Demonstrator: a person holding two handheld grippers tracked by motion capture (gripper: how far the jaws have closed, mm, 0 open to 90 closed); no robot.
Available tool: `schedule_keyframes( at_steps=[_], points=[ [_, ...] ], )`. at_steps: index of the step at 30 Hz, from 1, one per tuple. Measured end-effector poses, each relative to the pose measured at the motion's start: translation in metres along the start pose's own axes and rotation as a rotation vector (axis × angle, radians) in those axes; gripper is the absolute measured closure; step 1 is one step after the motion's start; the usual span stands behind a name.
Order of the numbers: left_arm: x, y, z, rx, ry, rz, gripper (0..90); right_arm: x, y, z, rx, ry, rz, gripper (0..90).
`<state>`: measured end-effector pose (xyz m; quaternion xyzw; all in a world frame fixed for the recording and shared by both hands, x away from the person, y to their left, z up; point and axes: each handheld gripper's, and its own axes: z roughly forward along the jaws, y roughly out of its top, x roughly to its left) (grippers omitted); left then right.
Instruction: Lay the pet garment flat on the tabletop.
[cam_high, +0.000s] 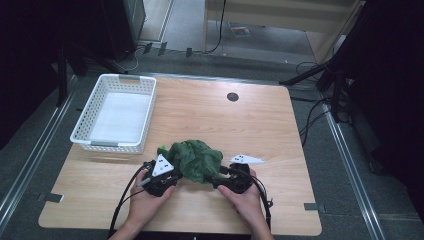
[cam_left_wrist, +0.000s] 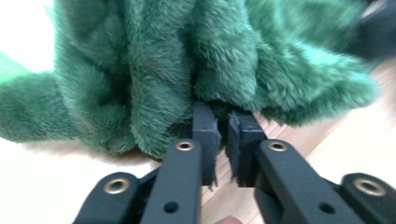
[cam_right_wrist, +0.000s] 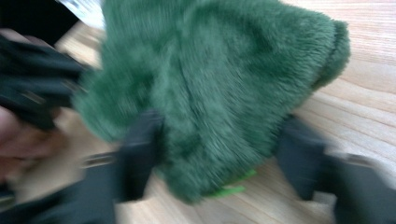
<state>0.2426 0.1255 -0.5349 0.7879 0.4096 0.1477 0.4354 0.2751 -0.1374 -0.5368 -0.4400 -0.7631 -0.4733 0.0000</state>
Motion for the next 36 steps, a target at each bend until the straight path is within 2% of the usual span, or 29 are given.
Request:
schedule_keyframes(
  at_steps=[1, 2, 3, 4, 6, 8, 11, 14, 18, 20, 23, 25, 27, 28, 30, 31, 32, 34, 36],
  points=[
    [0.001, 0.002, -0.004, -0.023, -0.024, 0.000, 86.4, 0.002, -0.001, 0.002, 0.017, -0.015, -0.006, 59.4],
    [0.000, 0.005, -0.008, -0.053, -0.047, 0.007, 86.8, 0.002, -0.001, 0.002, 0.019, -0.009, -0.012, 68.0],
    [-0.001, 0.008, -0.012, -0.068, -0.048, 0.020, 87.2, 0.003, -0.001, 0.001, -0.004, 0.014, -0.021, 76.3],
    [-0.002, 0.010, -0.015, -0.079, -0.051, 0.027, 87.4, 0.006, 0.000, -0.002, -0.025, 0.030, -0.034, 79.3],
    [-0.004, 0.016, -0.022, -0.109, -0.069, 0.030, 87.5, 0.011, 0.004, -0.009, -0.075, 0.029, -0.080, 82.4],
    [-0.005, 0.021, -0.029, -0.129, -0.087, 0.032, 87.5, 0.017, 0.010, -0.020, -0.131, 0.046, -0.124, 82.8],
    [-0.006, 0.029, -0.040, -0.167, -0.122, 0.021, 87.3, 0.028, 0.025, -0.043, -0.220, 0.066, -0.158, 82.8],
    [-0.008, 0.037, -0.053, -0.203, -0.141, 0.022, 87.2, 0.040, 0.039, -0.070, -0.306, 0.056, -0.210, 82.7],
    [-0.014, 0.047, -0.067, -0.231, -0.190, 0.036, 87.1, 0.053, 0.052, -0.103, -0.354, 0.071, -0.242, 81.7],
    [-0.016, 0.052, -0.074, -0.235, -0.237, 0.040, 86.9, 0.059, 0.056, -0.115, -0.371, 0.069, -0.259, 81.2],
    [-0.016, 0.059, -0.082, -0.230, -0.382, 0.029, 86.8, 0.071, 0.062, -0.133, -0.403, 0.070, -0.285, 81.2],
    [-0.016, 0.063, -0.085, -0.208, -0.478, 0.044, 86.1, 0.078, 0.064, -0.142, -0.416, 0.078, -0.302, 81.2],
    [-0.017, 0.064, -0.086, -0.194, -0.486, 0.074, 85.5, 0.085, 0.067, -0.147, -0.418, 0.083, -0.312, 81.2],
    [-0.015, 0.063, -0.083, -0.182, -0.486, 0.064, 84.5, 0.087, 0.068, -0.147, -0.410, 0.081, -0.315, 81.1],
    [-0.008, 0.058, -0.072, -0.158, -0.450, 0.016, 82.5, 0.083, 0.070, -0.137, -0.362, 0.079, -0.283, 79.5],
    [-0.003, 0.053, -0.061, -0.118, -0.424, -0.010, 82.3, 0.078, 0.070, -0.128, -0.334, 0.076, -0.257, 77.5],
    [0.000, 0.049, -0.053, -0.086, -0.395, -0.015, 82.1, 0.068, 0.068, -0.114, -0.314, 0.061, -0.198, 72.0],
    [0.009, 0.035, -0.033, -0.015, -0.344, -0.058, 82.6, 0.049, 0.063, -0.093, -0.324, 0.019, -0.102, 59.1],
    [0.021, 0.021, -0.018, 0.028, -0.320, -0.140, 82.9, 0.026, 0.055, -0.076, -0.350, -0.041, 0.005, 54.8]
  ],
)
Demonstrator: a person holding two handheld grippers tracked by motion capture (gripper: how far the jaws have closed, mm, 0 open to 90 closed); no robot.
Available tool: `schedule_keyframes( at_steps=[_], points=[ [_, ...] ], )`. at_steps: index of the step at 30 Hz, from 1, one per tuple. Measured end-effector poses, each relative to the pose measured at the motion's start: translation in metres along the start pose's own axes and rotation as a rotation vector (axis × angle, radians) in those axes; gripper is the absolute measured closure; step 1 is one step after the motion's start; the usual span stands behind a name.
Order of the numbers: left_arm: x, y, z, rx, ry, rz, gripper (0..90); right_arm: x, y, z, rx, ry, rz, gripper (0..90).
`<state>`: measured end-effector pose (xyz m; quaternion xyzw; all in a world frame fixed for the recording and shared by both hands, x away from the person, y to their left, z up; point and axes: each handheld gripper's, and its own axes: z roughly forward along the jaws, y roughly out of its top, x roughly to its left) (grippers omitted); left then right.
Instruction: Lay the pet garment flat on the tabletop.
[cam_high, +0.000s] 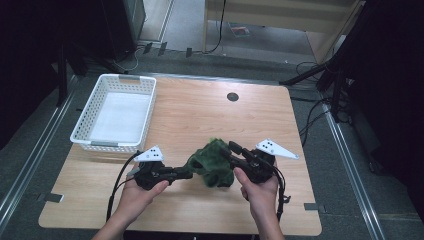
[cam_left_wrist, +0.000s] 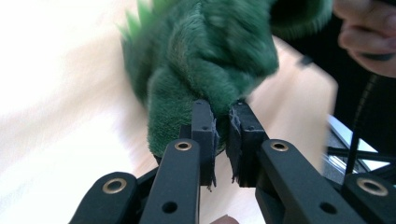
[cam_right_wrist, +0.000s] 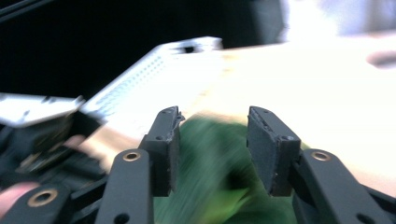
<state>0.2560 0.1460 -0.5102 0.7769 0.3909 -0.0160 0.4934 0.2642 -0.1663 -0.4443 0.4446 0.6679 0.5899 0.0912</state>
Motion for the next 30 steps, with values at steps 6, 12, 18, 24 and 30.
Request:
schedule_keyframes(
  at_steps=[6, 12, 18, 24, 30],
  points=[
    [0.016, -0.006, -0.002, -0.043, 0.082, -0.054, 79.8, -0.032, -0.012, -0.003, -0.008, -0.026, 0.064, 52.6],
    [0.017, -0.009, -0.008, -0.075, 0.122, -0.031, 73.3, -0.033, -0.030, 0.006, 0.269, 0.082, -0.136, 49.7],
    [0.020, -0.008, -0.014, -0.126, 0.132, -0.054, 73.2, -0.022, -0.049, 0.007, 0.299, 0.195, -0.336, 31.4],
    [0.018, -0.007, -0.013, -0.137, 0.127, -0.060, 73.9, -0.001, -0.067, 0.024, 0.246, 0.027, -0.527, 22.9],
    [0.014, -0.007, -0.008, -0.110, 0.095, -0.032, 79.8, 0.026, -0.078, 0.036, 0.218, 0.007, -0.696, 45.3]
  ],
)
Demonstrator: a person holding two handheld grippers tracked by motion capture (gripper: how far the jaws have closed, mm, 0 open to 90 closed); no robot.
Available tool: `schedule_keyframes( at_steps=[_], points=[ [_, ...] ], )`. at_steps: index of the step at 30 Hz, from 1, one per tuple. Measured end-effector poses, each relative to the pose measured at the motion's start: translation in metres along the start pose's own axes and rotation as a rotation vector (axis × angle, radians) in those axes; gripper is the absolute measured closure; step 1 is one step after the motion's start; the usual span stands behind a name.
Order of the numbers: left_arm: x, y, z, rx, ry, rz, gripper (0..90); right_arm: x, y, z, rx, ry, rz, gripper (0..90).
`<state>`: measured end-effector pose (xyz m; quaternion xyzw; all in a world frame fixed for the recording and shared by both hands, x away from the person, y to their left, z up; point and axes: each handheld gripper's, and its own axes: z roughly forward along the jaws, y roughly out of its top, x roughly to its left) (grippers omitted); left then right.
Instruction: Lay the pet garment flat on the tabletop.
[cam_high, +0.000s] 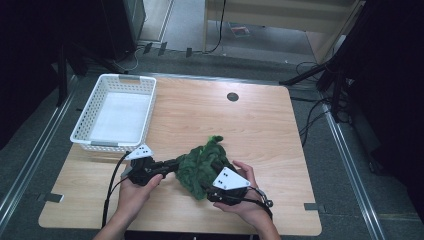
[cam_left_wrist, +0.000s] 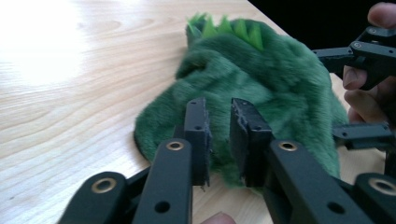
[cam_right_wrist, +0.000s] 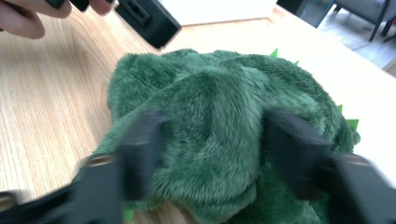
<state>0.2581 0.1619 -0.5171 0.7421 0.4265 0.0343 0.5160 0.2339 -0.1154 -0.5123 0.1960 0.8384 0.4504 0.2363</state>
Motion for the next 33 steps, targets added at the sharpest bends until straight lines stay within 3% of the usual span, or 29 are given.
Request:
schedule_keyframes(
  at_steps=[1, 4, 5, 8, 9, 11, 12, 13, 14, 15, 16, 17, 18, 19, 20, 21, 22, 23, 25, 27, 28, 29, 31, 33],
  points=[
    [-0.001, 0.000, 0.000, 0.003, -0.008, 0.008, 81.1, 0.001, 0.001, 0.000, -0.007, 0.004, 0.007, 57.3],
    [-0.002, 0.001, 0.000, 0.013, -0.028, 0.033, 84.4, -0.005, 0.002, -0.005, -0.069, 0.069, 0.074, 80.2],
    [-0.003, 0.001, -0.001, 0.017, -0.034, 0.040, 85.7, -0.009, 0.003, -0.008, -0.089, 0.107, 0.098, 85.5],
    [-0.008, 0.005, -0.003, 0.037, -0.083, 0.085, 89.0, -0.016, 0.009, -0.020, -0.140, 0.160, 0.130, 88.9],
    [-0.010, 0.007, -0.005, 0.042, -0.117, 0.097, 89.7, -0.018, 0.012, -0.025, -0.166, 0.183, 0.147, 89.1],
    [-0.015, 0.012, -0.010, 0.046, -0.223, 0.123, 90.0, -0.024, 0.021, -0.038, -0.221, 0.231, 0.179, 89.5],
    [-0.019, 0.016, -0.013, 0.045, -0.288, 0.149, 90.0, -0.026, 0.025, -0.045, -0.252, 0.266, 0.200, 89.5],
    [-0.024, 0.020, -0.018, 0.038, -0.401, 0.171, 90.0, -0.029, 0.032, -0.053, -0.299, 0.317, 0.221, 89.5],
    [-0.026, 0.023, -0.020, 0.032, -0.458, 0.181, 89.0, -0.033, 0.040, -0.062, -0.330, 0.369, 0.250, 89.4],
    [-0.030, 0.026, -0.023, 0.029, -0.479, 0.177, 88.2, -0.035, 0.044, -0.066, -0.338, 0.378, 0.267, 89.4],
    [-0.031, 0.028, -0.023, 0.035, -0.450, 0.165, 86.3, -0.040, 0.049, -0.069, -0.339, 0.367, 0.315, 89.2],
    [-0.030, 0.029, -0.020, 0.052, -0.377, 0.151, 85.5, -0.045, 0.050, -0.068, -0.333, 0.365, 0.364, 88.8],
    [-0.029, 0.027, -0.014, 0.069, -0.254, 0.144, 83.3, -0.052, 0.048, -0.061, -0.310, 0.326, 0.450, 87.3],
    [-0.026, 0.022, -0.006, 0.086, -0.123, 0.140, 81.5, -0.057, 0.044, -0.051, -0.257, 0.219, 0.528, 82.8],
    [-0.020, 0.016, 0.002, 0.088, -0.061, 0.117, 82.0, -0.061, 0.037, -0.038, -0.178, 0.073, 0.573, 76.5],
    [-0.013, 0.009, 0.008, 0.083, -0.032, 0.094, 81.4, -0.064, 0.028, -0.025, -0.118, -0.044, 0.595, 70.9],
    [-0.008, 0.002, 0.013, 0.090, 0.021, 0.083, 80.2, -0.067, 0.017, -0.014, -0.095, -0.093, 0.605, 67.3],
    [-0.003, -0.004, 0.017, 0.105, 0.074, 0.081, 79.7, -0.070, 0.007, -0.006, -0.074, -0.104, 0.621, 64.2],
    [0.006, -0.009, 0.017, 0.087, 0.094, 0.040, 78.8, -0.075, -0.009, 0.002, -0.042, -0.147, 0.655, 61.8],
    [0.012, -0.007, 0.013, 0.051, 0.110, 0.013, 76.7, -0.080, -0.016, -0.002, -0.056, -0.163, 0.659, 60.2],
    [0.014, -0.005, 0.009, 0.023, 0.098, -0.012, 74.9, -0.082, -0.016, -0.005, -0.067, -0.164, 0.659, 58.6],
    [0.013, -0.004, 0.007, 0.010, 0.084, -0.010, 71.5, -0.085, -0.015, -0.011, -0.091, -0.161, 0.649, 56.9],
    [0.004, -0.001, 0.001, -0.029, 0.046, 0.045, 67.9, -0.090, -0.010, -0.025, -0.129, -0.141, 0.620, 55.5],
    [-0.013, 0.004, -0.002, -0.055, -0.041, 0.110, 63.6, -0.093, -0.007, -0.040, -0.165, -0.091, 0.591, 53.8]
  ],
)
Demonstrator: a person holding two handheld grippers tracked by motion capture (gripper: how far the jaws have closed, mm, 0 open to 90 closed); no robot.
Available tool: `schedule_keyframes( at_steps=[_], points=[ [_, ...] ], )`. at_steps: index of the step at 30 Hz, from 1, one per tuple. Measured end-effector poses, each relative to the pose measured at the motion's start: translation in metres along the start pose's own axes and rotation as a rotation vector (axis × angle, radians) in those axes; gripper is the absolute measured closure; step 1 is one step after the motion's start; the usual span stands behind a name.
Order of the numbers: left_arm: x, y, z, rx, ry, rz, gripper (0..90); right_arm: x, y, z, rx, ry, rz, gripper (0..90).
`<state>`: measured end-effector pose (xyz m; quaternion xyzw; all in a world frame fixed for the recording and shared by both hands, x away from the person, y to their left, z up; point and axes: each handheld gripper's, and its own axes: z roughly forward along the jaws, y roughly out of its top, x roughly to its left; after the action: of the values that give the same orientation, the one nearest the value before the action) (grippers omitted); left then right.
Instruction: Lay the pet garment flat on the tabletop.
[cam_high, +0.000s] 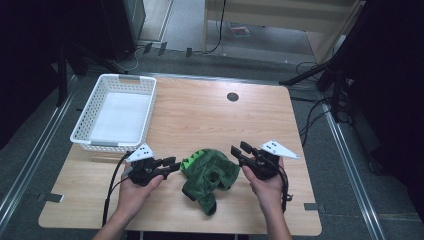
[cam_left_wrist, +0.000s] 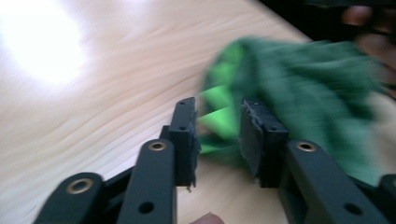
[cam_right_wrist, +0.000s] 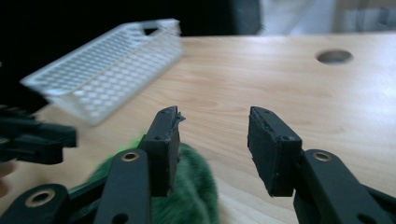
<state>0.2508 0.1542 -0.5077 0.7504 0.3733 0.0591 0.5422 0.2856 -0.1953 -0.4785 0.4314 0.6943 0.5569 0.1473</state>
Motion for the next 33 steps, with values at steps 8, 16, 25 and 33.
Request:
schedule_keyframes(
  at_steps=[8, 16, 25, 33],
  points=[
    [-0.059, 0.005, 0.028, 0.077, -0.057, 0.123, 28.9, -0.005, -0.036, -0.042, -0.004, 0.111, 0.061, 29.6],
    [-0.049, -0.009, 0.043, 0.193, 0.028, 0.077, 37.2, 0.035, -0.052, -0.028, 0.146, 0.097, -0.135, 9.8],
    [-0.027, -0.002, 0.025, 0.162, -0.018, 0.029, 84.1, 0.039, -0.058, -0.012, 0.096, -0.114, -0.178, 63.9],
    [-0.020, 0.019, -0.002, 0.083, -0.095, 0.039, 88.2, 0.067, -0.005, -0.024, -0.068, -0.091, -0.289, 77.6]
  ],
)
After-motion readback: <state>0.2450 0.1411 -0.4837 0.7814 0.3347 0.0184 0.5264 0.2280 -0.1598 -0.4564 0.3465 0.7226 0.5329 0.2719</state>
